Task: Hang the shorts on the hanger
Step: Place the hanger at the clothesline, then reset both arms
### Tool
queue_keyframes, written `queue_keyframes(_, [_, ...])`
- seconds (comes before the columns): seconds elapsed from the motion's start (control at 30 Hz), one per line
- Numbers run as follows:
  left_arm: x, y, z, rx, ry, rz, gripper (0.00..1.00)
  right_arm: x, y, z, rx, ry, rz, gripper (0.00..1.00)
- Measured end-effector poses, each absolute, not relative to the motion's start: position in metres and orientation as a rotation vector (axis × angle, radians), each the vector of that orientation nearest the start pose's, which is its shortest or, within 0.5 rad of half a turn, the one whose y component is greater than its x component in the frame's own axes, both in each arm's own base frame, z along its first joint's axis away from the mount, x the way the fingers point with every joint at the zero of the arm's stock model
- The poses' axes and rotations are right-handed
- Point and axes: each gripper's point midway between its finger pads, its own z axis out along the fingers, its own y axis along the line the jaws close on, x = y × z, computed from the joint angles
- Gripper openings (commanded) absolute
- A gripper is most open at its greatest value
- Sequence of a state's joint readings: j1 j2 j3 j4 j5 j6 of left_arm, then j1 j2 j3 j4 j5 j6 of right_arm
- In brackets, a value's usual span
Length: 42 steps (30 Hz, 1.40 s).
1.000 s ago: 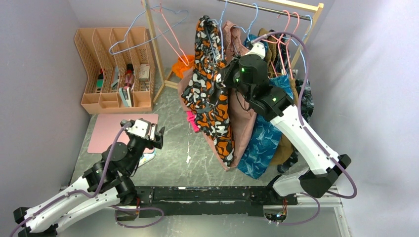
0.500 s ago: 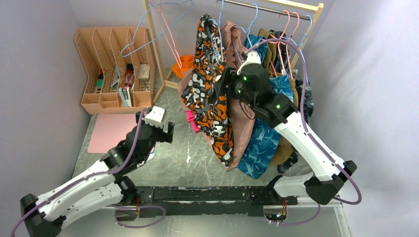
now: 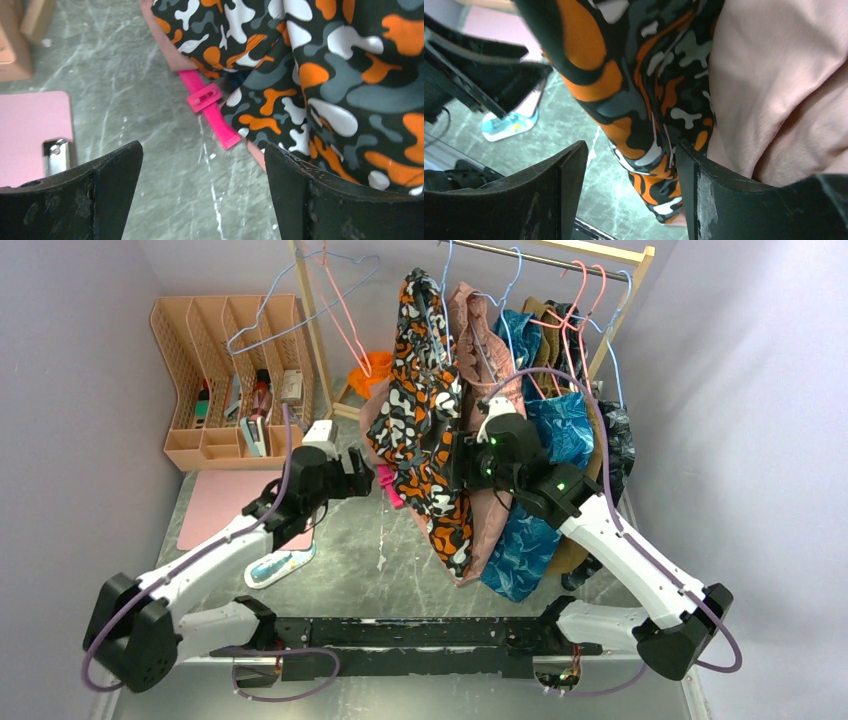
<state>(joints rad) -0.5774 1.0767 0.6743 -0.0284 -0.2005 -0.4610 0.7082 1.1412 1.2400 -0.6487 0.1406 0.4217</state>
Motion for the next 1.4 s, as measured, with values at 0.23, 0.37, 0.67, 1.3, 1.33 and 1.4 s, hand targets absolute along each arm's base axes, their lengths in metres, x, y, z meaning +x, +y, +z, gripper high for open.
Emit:
queue_keyframes(0.23, [0.355,-0.198,0.165,-0.114,2.016,-0.59,0.89,0.258,0.214,0.238,-0.247,2.211,0.497,0.69])
queue_keyframes(0.37, [0.388,-0.204,0.162,-0.156,2.005,-0.632,0.87,0.256,0.216,0.233,-0.266,2.186,0.522,0.71])
queue_keyframes(0.67, [0.451,-0.233,0.146,-0.137,2.002,-0.713,0.83,0.254,0.224,0.233,-0.295,2.157,0.578,0.71])
queue_keyframes(1.3, [0.492,-0.269,0.121,-0.044,2.008,-0.809,0.07,0.251,0.233,0.227,-0.294,2.184,0.625,0.24])
queue_keyframes(1.33, [0.492,-0.27,0.124,-0.04,2.0,-0.814,0.07,0.25,0.234,0.227,-0.295,2.185,0.636,0.2])
queue_keyframes(1.4, [0.492,-0.27,0.131,-0.029,1.984,-0.816,0.07,0.249,0.237,0.229,-0.294,2.181,0.658,0.11])
